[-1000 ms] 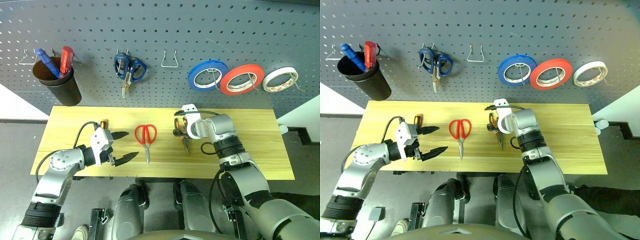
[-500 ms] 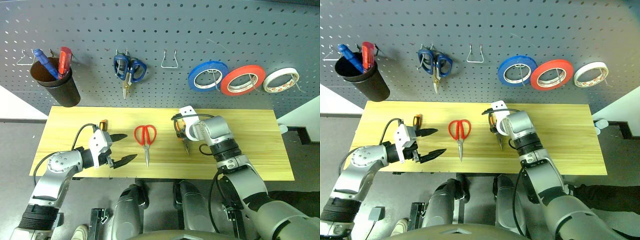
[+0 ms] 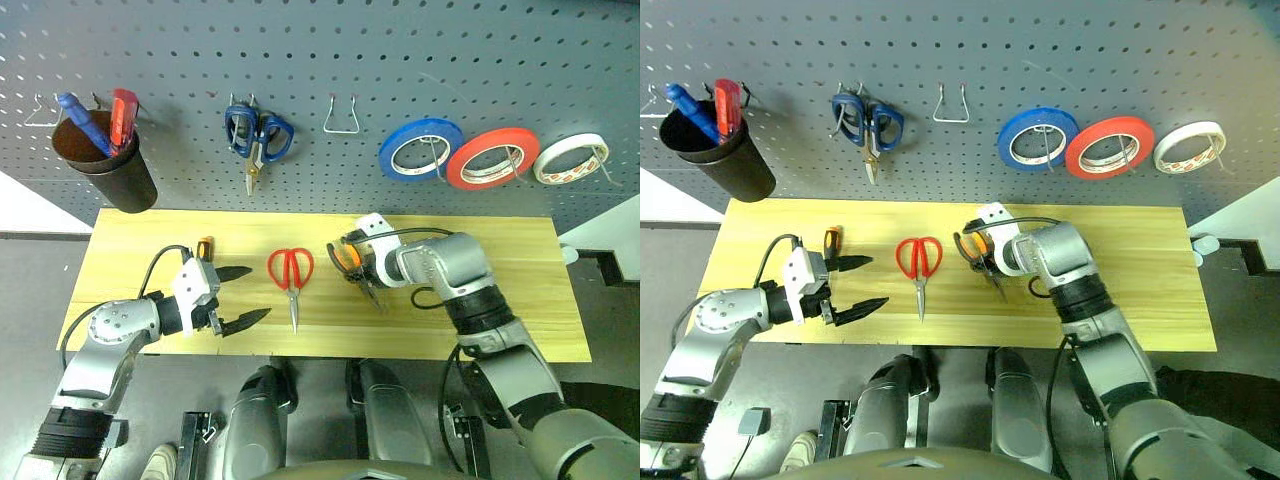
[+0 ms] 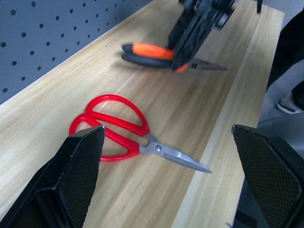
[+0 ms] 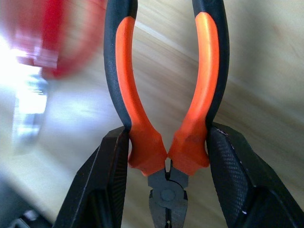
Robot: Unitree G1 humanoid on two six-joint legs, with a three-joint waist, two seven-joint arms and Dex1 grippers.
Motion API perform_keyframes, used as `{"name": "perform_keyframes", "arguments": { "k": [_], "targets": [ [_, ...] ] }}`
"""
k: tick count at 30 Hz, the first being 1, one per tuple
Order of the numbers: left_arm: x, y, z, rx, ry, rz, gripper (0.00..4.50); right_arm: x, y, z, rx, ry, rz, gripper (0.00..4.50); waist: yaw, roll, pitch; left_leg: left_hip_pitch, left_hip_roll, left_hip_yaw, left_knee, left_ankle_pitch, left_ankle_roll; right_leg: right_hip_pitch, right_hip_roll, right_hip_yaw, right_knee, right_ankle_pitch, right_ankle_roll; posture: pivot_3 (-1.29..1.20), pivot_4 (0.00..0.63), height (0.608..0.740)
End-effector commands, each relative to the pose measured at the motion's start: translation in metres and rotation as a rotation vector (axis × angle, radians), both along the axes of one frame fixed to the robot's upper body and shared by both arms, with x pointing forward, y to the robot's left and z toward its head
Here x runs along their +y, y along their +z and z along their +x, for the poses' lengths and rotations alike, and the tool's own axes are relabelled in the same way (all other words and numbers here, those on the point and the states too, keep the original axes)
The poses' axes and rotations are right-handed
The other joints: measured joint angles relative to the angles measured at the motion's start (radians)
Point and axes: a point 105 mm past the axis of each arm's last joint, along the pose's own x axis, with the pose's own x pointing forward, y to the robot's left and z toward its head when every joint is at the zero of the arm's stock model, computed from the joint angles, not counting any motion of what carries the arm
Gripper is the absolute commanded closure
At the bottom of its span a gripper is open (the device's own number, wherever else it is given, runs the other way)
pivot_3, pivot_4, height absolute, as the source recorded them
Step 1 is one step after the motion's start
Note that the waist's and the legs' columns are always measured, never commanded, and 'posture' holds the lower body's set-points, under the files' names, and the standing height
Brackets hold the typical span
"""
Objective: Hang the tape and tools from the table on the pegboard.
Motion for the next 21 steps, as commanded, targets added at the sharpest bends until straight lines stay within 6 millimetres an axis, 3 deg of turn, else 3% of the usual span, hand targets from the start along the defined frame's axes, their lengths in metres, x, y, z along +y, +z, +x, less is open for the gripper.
{"name": "perform_keyframes", "arguments": {
  "k": [1, 12, 17, 21],
  "targets": [
    [0.005, 0.016, -0.001, -0.049, -0.010, -0.033, 0.00, 0.019, 0.046, -0.021, -0.111, 0.189, 0.149, 2.39, -0.001, -0.002, -0.002, -0.001, 0.000, 0.000, 0.000, 0.000, 0.000, -0.001, 0.000, 0.000, 0.000, 0.000, 0.000, -0.04, 0.225, 0.730],
    [0.022, 0.060, -0.014, -0.095, -0.056, -0.111, 0.00, 0.007, 0.119, -0.029, -0.320, 0.274, 0.353, 2.39, -0.002, -0.015, -0.033, -0.001, -0.002, -0.001, 0.002, 0.002, -0.001, 0.000, 0.001, -0.001, 0.001, 0.002, 0.001, -0.08, 0.145, 0.730],
    [0.029, 0.073, -0.011, -0.119, -0.046, -0.104, 0.00, 0.011, 0.165, -0.018, -0.483, 0.237, 0.512, 2.39, -0.004, -0.016, -0.055, -0.001, -0.002, -0.001, 0.005, 0.003, -0.001, 0.000, 0.002, -0.001, 0.005, 0.002, 0.001, -0.08, 0.112, 0.730],
    [0.029, 0.082, -0.008, -0.142, -0.044, -0.122, 0.00, 0.014, 0.188, -0.014, -0.571, 0.211, 0.594, 2.39, -0.003, -0.017, -0.080, -0.001, -0.001, 0.001, 0.007, 0.004, -0.002, 0.001, 0.003, -0.002, 0.007, 0.002, 0.000, -0.07, 0.094, 0.730]
  ]
}}
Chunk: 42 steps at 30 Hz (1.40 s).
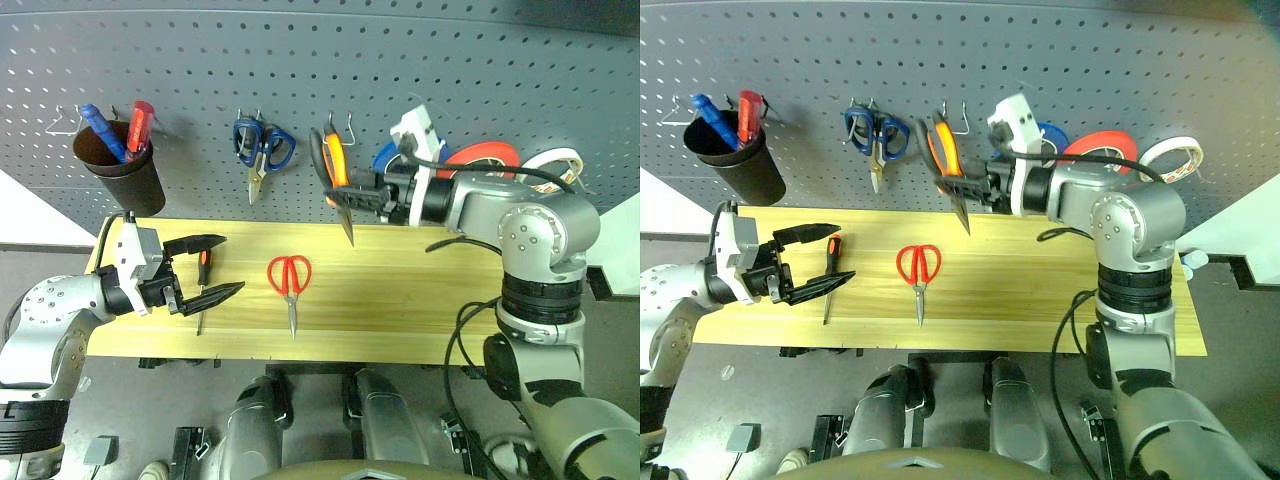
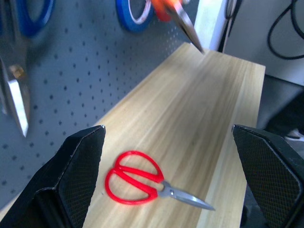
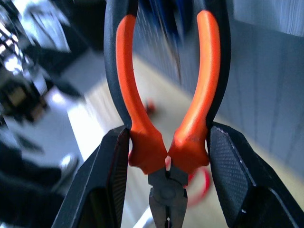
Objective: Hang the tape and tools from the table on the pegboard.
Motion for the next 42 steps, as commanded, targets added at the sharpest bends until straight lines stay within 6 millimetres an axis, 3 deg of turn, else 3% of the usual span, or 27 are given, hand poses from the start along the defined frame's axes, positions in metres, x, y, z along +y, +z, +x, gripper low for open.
{"name": "perform_keyframes", "arguments": {
  "k": [1, 7, 16, 20, 26, 35, 42],
  "targets": [
    [0.002, 0.020, -0.001, -0.061, -0.002, -0.022, 0.00, 0.001, 0.038, -0.004, -0.129, 0.005, 0.113, 2.39, 0.001, 0.000, -0.011, 0.000, 0.000, 0.000, 0.002, 0.000, 0.000, 0.000, 0.000, 0.000, 0.001, 0.000, -0.001, -0.07, 0.092, 0.730],
    [0.006, 0.034, 0.000, -0.095, 0.003, -0.047, 0.00, 0.007, 0.062, -0.012, -0.216, 0.023, 0.170, 2.39, 0.000, 0.000, -0.035, 0.000, 0.002, -0.001, 0.007, 0.001, 0.002, 0.002, 0.001, 0.000, 0.002, 0.004, -0.003, -0.07, 0.082, 0.730],
    [0.012, 0.064, 0.014, -0.171, 0.024, -0.088, 0.00, 0.003, 0.076, 0.029, -0.325, -0.274, 0.162, 2.39, 0.000, 0.000, -0.065, 0.001, 0.002, -0.001, 0.008, 0.002, 0.002, 0.003, 0.002, 0.000, 0.003, 0.004, -0.004, -0.07, 0.072, 0.730],
    [0.015, 0.070, 0.017, -0.172, 0.024, -0.096, 0.00, 0.007, 0.080, 0.035, -0.368, -0.319, 0.174, 2.39, -0.002, 0.001, -0.070, 0.001, 0.003, -0.001, 0.008, 0.003, 0.001, 0.003, 0.003, 0.000, 0.003, 0.004, -0.004, -0.07, 0.067, 0.730],
    [0.016, 0.084, 0.021, -0.198, 0.043, -0.163, 0.00, 0.022, 0.080, 0.045, -0.440, -0.380, 0.161, 2.39, -0.003, 0.001, -0.079, 0.001, 0.003, -0.002, 0.008, 0.003, 0.001, 0.003, 0.003, 0.000, 0.004, 0.004, -0.004, -0.06, 0.056, 0.730],
    [0.018, 0.079, 0.022, -0.206, 0.069, -0.143, 0.00, 0.027, 0.066, 0.060, -0.544, -0.473, 0.031, 2.39, -0.003, 0.001, -0.097, 0.002, 0.003, -0.002, 0.009, 0.003, 0.001, 0.004, 0.003, 0.000, 0.005, 0.004, -0.004, -0.05, 0.056, 0.730],
    [0.016, 0.070, 0.020, -0.190, 0.069, -0.130, 0.00, 0.028, 0.046, 0.062, -0.531, -0.483, -0.034, 2.39, -0.002, 0.001, -0.100, 0.003, 0.003, -0.002, 0.009, 0.003, 0.001, 0.006, 0.004, 0.000, 0.005, 0.004, -0.004, -0.05, 0.065, 0.730]
  ]
}}
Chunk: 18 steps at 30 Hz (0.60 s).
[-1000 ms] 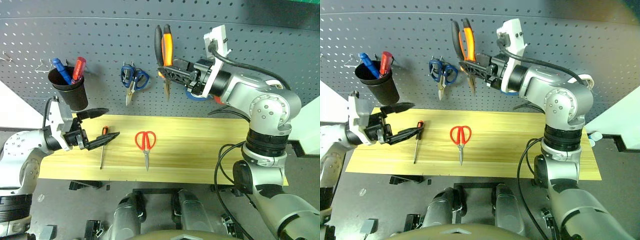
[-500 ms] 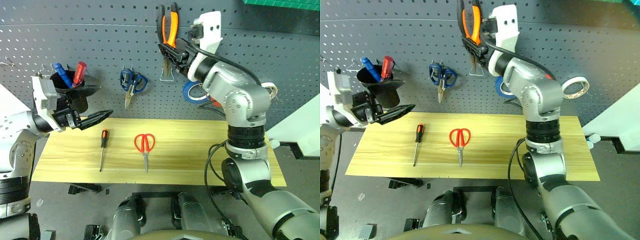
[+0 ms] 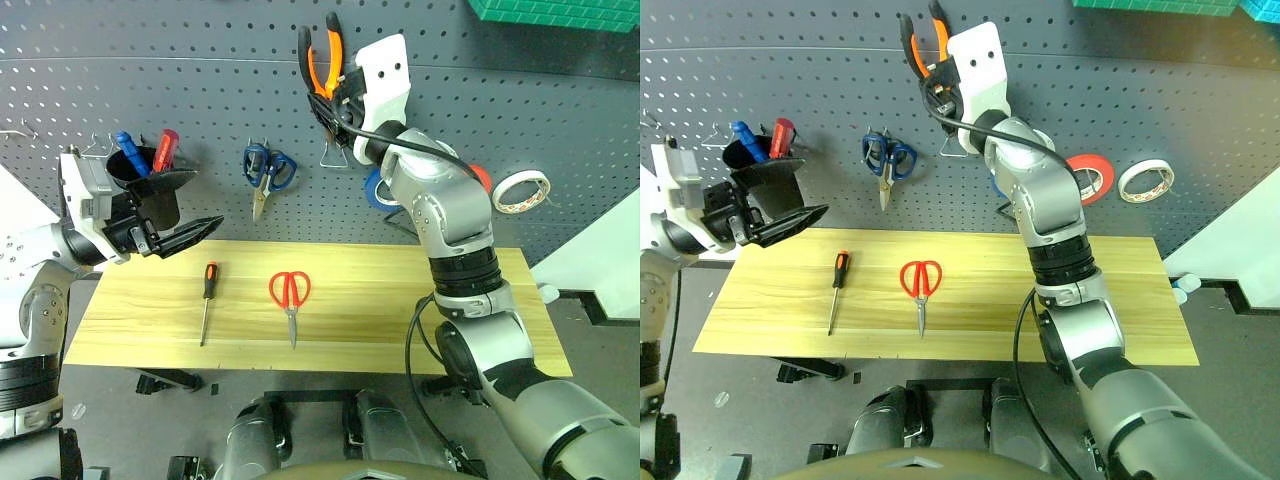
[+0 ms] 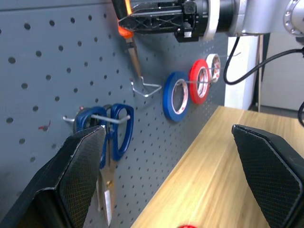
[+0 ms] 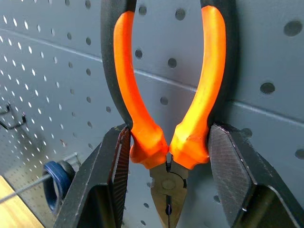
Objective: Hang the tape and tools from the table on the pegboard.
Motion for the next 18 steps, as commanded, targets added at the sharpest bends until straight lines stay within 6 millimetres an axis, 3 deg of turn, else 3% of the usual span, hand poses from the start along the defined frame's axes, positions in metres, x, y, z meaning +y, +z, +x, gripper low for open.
{"name": "perform_keyframes", "arguments": {
  "k": [1, 7, 14, 18],
  "targets": [
    [-0.001, 0.007, -0.004, -0.045, -0.002, 0.006, 0.00, 0.001, 0.010, -0.006, -0.045, -0.003, 0.001, 2.39, 0.001, 0.000, 0.000, 0.000, 0.000, 0.000, 0.000, 0.000, 0.000, 0.000, 0.000, 0.000, 0.000, 0.000, 0.000, -0.05, 0.068, 0.730],
    [-0.002, 0.001, -0.003, -0.036, -0.001, 0.027, 0.00, 0.002, -0.006, -0.007, -0.029, -0.024, -0.049, 2.39, 0.001, 0.000, -0.001, 0.000, 0.000, 0.000, 0.000, 0.000, 0.000, 0.000, 0.000, 0.000, 0.000, 0.000, 0.000, -0.06, 0.074, 0.730],
    [-0.003, -0.001, -0.001, -0.030, -0.007, 0.028, 0.00, -0.004, -0.004, -0.005, -0.010, -0.044, -0.024, 0.05, 0.001, 0.000, -0.001, 0.001, 0.000, 0.000, 0.001, 0.000, 0.000, 0.001, 0.000, 0.000, 0.000, 0.000, 0.000, -0.08, 0.080, 0.730],
    [-0.004, -0.002, 0.000, -0.023, -0.014, 0.027, 0.00, -0.013, 0.011, -0.007, -0.054, -0.051, 0.018, 0.02, 0.003, 0.000, -0.001, 0.008, 0.000, 0.000, 0.001, 0.000, 0.000, 0.008, 0.000, 0.000, 0.000, 0.000, 0.000, -0.09, 0.082, 0.730]
  ]
}}
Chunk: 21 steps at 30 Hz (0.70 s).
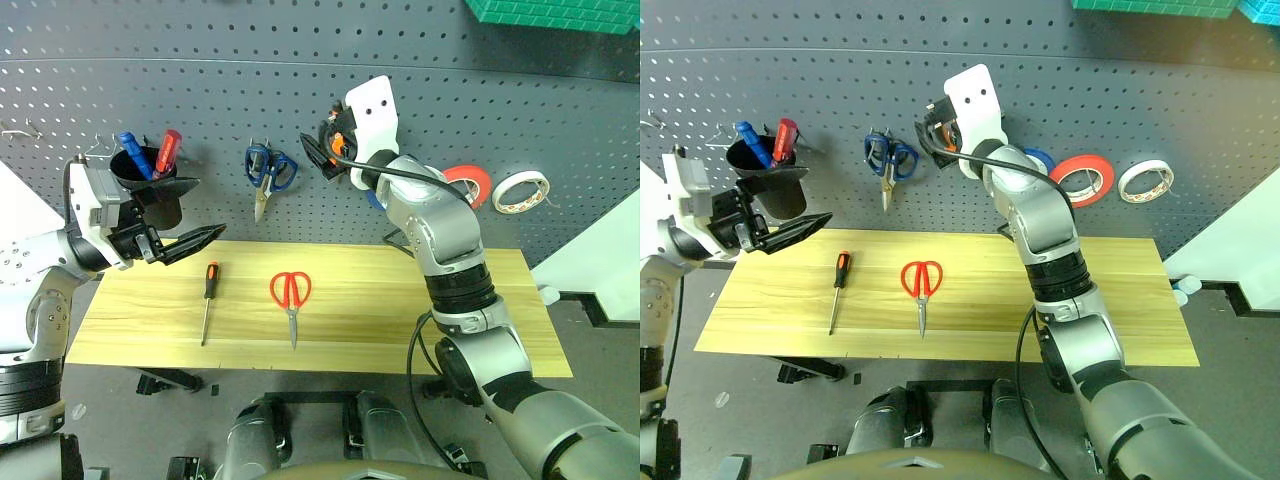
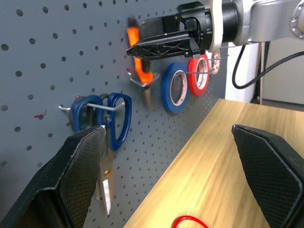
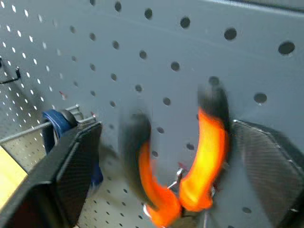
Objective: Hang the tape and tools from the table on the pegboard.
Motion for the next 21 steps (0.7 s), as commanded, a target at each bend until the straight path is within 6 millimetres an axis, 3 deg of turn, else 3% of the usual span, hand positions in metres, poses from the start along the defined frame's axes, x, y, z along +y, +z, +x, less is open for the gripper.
{"name": "perform_keyframes", "arguments": {
  "k": [1, 5, 9, 15, 18, 21],
  "targets": [
    [-0.003, 0.006, 0.001, -0.032, -0.014, 0.003, 0.00, -0.013, 0.043, -0.008, -0.134, -0.013, 0.081, 0.02, 0.001, 0.000, 0.000, 0.001, 0.000, 0.000, 0.000, 0.000, 0.000, 0.001, 0.000, 0.000, 0.000, 0.000, 0.000, -0.09, 0.082, 0.730],
    [-0.005, 0.001, 0.001, -0.009, -0.020, 0.008, 0.00, -0.022, 0.062, -0.018, -0.155, 0.032, 0.172, 0.02, -0.001, 0.000, -0.001, 0.001, 0.000, 0.000, 0.000, 0.000, 0.000, 0.001, 0.000, 0.000, 0.000, 0.000, 0.000, -0.09, 0.083, 0.730],
    [-0.004, -0.016, -0.001, 0.060, -0.002, 0.039, 0.00, -0.034, 0.068, -0.031, -0.094, 0.168, 0.226, 0.02, -0.001, 0.001, -0.002, 0.002, 0.000, 0.000, 0.000, 0.000, 0.000, 0.001, 0.000, 0.001, 0.000, 0.000, 0.000, -0.09, 0.086, 0.730],
    [-0.005, -0.036, 0.003, 0.135, 0.087, 0.029, 0.00, -0.049, 0.050, -0.051, 0.064, 0.400, 0.141, 0.02, 0.001, 0.000, -0.002, 0.002, 0.000, -0.002, 0.000, 0.000, 0.000, 0.002, 0.000, 0.001, 0.000, 0.000, 0.000, -0.08, 0.092, 0.730],
    [-0.005, -0.062, 0.007, 0.181, 0.178, 0.087, 0.00, -0.048, 0.028, -0.082, 0.162, 0.630, 0.044, 0.02, 0.002, 0.001, -0.003, 0.003, 0.000, -0.002, -0.001, -0.001, 0.001, 0.002, 0.000, 0.001, 0.000, 0.000, 0.000, -0.07, 0.099, 0.730],
    [-0.007, -0.073, 0.009, 0.193, 0.228, 0.081, 0.00, -0.048, 0.004, -0.101, 0.270, 0.759, -0.043, 0.02, 0.001, 0.002, -0.003, 0.004, 0.000, -0.002, -0.002, -0.001, 0.002, 0.003, 0.000, 0.002, -0.001, 0.000, 0.000, -0.06, 0.105, 0.730]
  ]
}}
